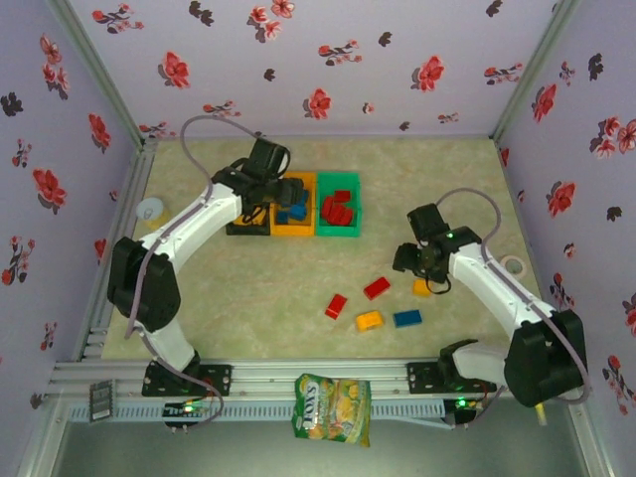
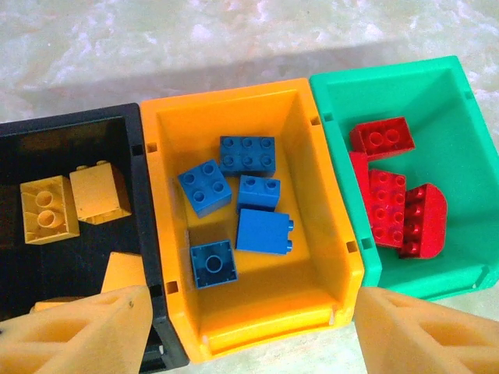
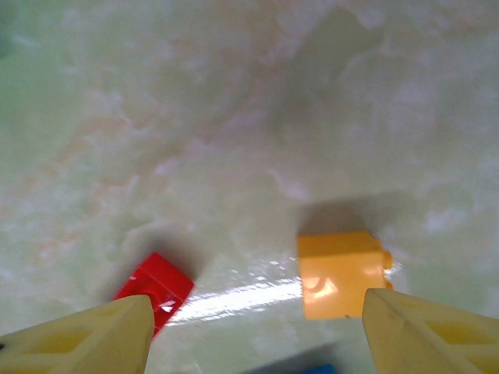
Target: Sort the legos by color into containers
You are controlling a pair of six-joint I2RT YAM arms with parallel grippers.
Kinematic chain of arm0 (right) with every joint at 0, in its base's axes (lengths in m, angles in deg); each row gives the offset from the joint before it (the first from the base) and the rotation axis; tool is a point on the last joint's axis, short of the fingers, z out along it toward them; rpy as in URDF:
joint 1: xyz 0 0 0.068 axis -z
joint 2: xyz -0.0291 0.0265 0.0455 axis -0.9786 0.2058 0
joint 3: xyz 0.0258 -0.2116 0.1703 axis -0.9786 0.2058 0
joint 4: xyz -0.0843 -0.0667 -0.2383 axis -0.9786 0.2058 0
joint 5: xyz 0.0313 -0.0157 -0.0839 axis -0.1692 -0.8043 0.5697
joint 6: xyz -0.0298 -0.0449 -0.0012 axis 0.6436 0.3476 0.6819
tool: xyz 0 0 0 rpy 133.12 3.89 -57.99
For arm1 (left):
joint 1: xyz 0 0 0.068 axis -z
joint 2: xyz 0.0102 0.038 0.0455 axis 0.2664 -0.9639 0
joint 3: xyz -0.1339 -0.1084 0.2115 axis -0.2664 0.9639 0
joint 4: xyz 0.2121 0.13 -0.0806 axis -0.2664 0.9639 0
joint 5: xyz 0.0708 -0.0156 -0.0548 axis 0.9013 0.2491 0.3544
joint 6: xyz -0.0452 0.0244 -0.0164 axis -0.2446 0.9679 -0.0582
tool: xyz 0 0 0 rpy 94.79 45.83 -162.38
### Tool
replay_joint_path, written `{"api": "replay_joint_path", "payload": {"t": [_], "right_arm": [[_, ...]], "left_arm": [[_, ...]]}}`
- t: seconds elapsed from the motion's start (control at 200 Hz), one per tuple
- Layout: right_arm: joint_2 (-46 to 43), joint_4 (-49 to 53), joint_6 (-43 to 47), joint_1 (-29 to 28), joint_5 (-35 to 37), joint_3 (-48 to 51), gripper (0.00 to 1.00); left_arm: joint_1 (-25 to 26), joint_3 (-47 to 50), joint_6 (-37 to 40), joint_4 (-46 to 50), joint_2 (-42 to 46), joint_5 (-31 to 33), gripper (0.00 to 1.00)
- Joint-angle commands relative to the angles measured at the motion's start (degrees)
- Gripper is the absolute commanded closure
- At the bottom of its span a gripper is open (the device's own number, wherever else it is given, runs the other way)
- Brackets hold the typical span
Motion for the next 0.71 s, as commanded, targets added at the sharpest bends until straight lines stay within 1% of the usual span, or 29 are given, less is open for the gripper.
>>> {"api": "replay_joint_path", "payload": {"t": [0.0, 0.095, 0.315, 0.52, 0.7], "right_arm": [[-3.15, 2.42, -4.67, -0.32, 3.03, 2.24, 0.26], [-4.15, 3.00, -5.33, -0.32, 3.18, 3.88, 0.24], [-2.85, 1.52, -6.12, -0.33, 2.31, 6.56, 0.21], [0.69, 1.55, -5.21, 0.15, 3.52, 5.46, 0.17], [3.11, 0.46, -2.34, 1.86, 1.22, 4.51, 0.16]], "left_arm": [[-0.30, 0.87, 2.14, -1.60, 3.37, 1.02, 0.30], [-0.26, 1.52, 2.15, -1.82, 3.89, 1.01, 0.30], [-0.29, 2.13, 2.07, -1.59, 4.09, 0.93, 0.30], [-0.30, 2.96, 2.25, -1.26, 4.34, 0.93, 0.30], [-0.39, 3.73, 2.51, -1.34, 4.92, 0.93, 0.30]]}}
